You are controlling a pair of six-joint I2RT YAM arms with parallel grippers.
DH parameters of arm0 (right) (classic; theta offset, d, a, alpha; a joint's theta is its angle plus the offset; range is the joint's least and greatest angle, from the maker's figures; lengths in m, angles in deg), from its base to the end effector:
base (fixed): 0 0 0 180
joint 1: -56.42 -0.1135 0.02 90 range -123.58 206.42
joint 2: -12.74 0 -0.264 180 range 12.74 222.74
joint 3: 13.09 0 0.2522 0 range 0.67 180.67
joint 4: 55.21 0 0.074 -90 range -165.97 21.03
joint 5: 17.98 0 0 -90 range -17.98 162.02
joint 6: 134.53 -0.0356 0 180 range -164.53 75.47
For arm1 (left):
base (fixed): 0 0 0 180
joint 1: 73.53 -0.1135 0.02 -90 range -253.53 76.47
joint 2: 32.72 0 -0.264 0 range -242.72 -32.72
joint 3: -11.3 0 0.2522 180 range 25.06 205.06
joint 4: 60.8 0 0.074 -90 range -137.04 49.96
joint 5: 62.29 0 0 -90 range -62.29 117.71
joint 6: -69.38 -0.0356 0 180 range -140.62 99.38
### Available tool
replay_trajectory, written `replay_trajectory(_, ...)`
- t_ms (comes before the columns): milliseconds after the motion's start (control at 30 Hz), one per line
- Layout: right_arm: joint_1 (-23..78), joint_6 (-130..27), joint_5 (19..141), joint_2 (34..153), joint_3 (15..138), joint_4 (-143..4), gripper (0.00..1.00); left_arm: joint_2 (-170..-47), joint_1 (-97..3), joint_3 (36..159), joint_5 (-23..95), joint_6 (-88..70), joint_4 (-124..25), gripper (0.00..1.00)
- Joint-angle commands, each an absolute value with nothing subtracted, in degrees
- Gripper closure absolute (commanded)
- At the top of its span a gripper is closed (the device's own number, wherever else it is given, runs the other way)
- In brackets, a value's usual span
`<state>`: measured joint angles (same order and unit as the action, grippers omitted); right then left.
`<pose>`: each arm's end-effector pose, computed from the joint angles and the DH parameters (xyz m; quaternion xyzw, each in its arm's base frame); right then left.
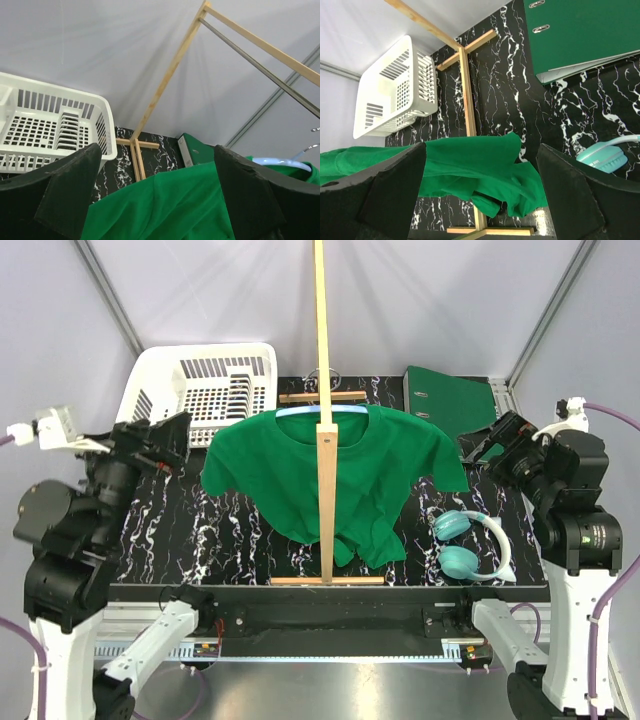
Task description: Remove the t-shirt from the hanger
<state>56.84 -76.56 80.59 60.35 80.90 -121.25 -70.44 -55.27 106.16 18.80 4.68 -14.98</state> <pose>0.1189 0.0044 0.4543 0.1864 0.7947 0.2152 0.5360 0.0540 -0.0120 0.5083 -0.0988 0.6271 -0.2404 0.7343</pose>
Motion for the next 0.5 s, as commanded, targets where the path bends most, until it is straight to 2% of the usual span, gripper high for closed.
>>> replay_trajectory(0,56.68,-77.05,78.34,61.51,84.25,-123.47,0.00,-74.47,-55.51,111.81,24.27,4.87,-7.57,0.01)
replay_trajectory(400,56.68,-76.44,81.95,61.16,83.11,-122.59,0.00,-78.50,-55.51,118.22,36.66,4.25,-5.73,0.01)
replay_trajectory(467,56.77,-72.69,85.70,61.43,84.25,-121.45,0.00,-79.12,-55.51,118.84,39.47,4.69,-5.90,0.01)
